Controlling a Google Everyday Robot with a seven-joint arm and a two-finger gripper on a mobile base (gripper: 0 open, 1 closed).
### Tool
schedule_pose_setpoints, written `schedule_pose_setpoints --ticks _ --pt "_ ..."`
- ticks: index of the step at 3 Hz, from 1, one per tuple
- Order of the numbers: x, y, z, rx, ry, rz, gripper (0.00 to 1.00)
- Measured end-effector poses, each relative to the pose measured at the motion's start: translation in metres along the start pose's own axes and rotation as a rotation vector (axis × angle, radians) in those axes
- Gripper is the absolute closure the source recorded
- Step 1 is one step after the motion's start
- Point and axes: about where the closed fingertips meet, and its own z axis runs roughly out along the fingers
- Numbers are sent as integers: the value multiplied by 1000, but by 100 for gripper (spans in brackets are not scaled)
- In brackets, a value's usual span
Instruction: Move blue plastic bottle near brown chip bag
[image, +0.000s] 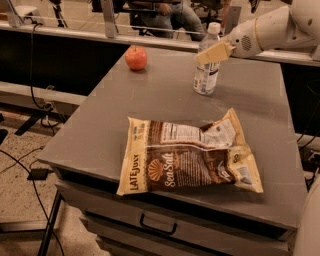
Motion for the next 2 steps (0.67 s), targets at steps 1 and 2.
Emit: schedule_pose_setpoints --ticks 1,2 --pt "-2 17 -9 -61 -2 -8 81" --pt "-17 58 -33 -150 -49 -70 100"
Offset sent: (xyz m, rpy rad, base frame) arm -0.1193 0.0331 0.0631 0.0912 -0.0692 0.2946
